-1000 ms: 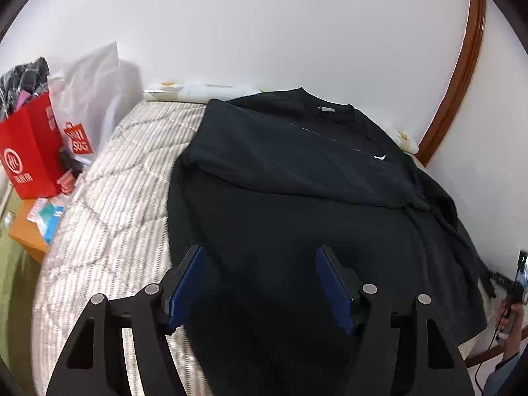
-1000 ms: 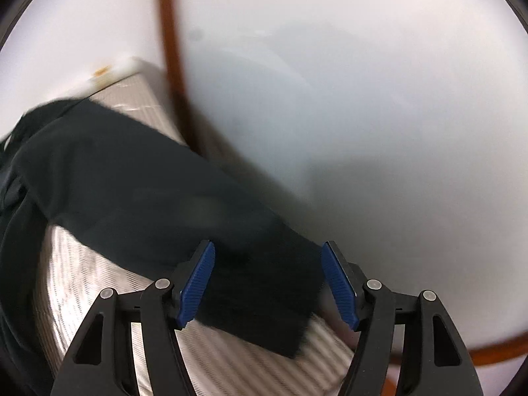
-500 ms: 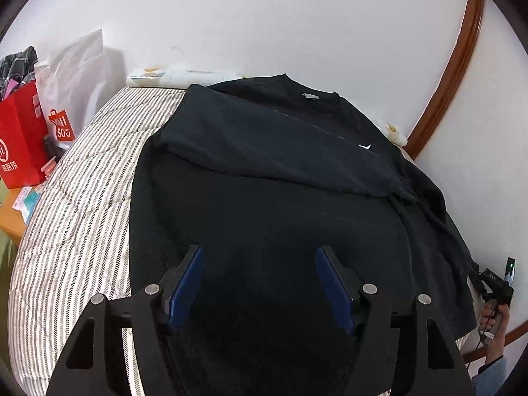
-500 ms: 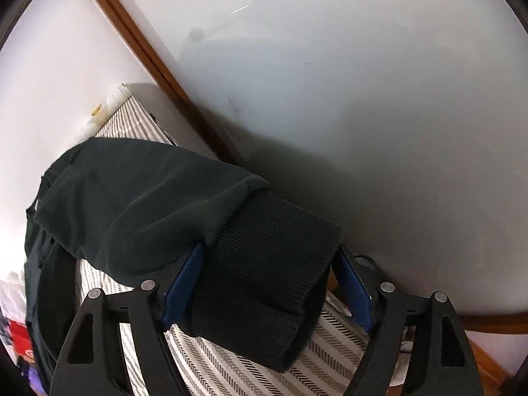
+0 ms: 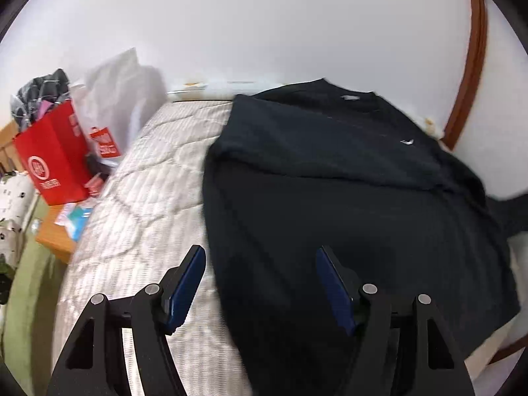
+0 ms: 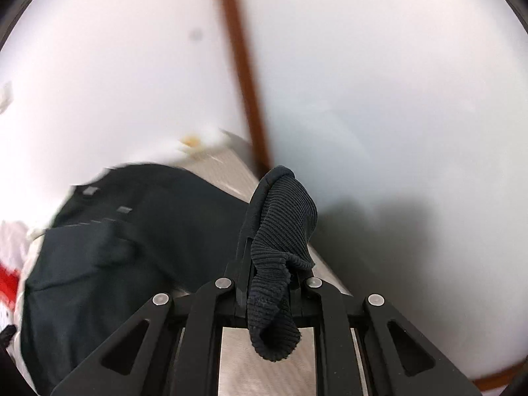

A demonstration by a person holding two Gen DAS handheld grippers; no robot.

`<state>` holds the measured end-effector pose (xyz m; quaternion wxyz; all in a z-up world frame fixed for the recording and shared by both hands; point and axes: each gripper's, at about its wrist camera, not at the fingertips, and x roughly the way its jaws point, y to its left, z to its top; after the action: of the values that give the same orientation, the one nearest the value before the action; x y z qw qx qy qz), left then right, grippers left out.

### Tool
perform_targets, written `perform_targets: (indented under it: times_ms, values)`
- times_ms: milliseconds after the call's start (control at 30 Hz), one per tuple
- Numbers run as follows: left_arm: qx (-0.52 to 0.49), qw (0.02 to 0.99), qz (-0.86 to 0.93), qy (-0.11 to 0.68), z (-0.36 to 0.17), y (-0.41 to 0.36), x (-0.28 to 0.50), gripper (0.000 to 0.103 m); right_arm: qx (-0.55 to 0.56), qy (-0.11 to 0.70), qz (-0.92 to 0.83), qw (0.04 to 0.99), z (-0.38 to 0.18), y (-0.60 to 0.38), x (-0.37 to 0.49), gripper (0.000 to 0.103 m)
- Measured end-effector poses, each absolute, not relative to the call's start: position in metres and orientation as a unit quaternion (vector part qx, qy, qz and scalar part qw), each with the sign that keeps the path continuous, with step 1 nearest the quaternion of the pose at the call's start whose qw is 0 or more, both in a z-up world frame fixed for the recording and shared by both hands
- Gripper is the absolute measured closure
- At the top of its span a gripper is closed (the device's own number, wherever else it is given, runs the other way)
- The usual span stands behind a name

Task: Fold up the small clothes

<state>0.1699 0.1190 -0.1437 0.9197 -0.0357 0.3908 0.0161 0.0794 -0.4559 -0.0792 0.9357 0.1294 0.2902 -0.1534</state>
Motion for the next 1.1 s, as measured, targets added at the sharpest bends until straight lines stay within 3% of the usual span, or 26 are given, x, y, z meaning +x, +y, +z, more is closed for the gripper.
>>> perform_targets:
  times_ms: [200, 433, 700, 900, 1033, 1100]
  values:
    - [0.007, 0.914, 0.071, 0.401, -0.160, 0.147, 0.174, 0.036, 0.102, 0.264, -0.039, 0.958, -0.006, -0.336, 0.138, 0.090]
    - [-0.029, 0.913, 0.049, 0.404, -0.175, 0.184, 0.182, 0.036, 0.074, 0.271, 0.075, 0.957, 0.012, -0.192, 0.219, 0.090]
    - [-0.070, 0.910, 0.027, 0.408, -0.186, 0.202, 0.188, 0.036, 0.030, 0.308, 0.181, 0.933, -0.054, -0.019, 0.325, 0.090]
    - [-0.072, 0.907, 0.020, 0.415, -0.192, 0.204, 0.190, 0.036, -0.002, 0.330, 0.181, 0.927, -0.108, 0.044, 0.371, 0.090]
    - [-0.080, 0.905, 0.009, 0.417, -0.189, 0.203, 0.194, 0.036, 0.013, 0.376, 0.199, 0.905, -0.134, 0.045, 0.391, 0.070]
    - [-0.081, 0.906, 0.004, 0.415, -0.183, 0.199, 0.199, 0.036, 0.006, 0.380, 0.206, 0.902, -0.133, 0.026, 0.380, 0.065]
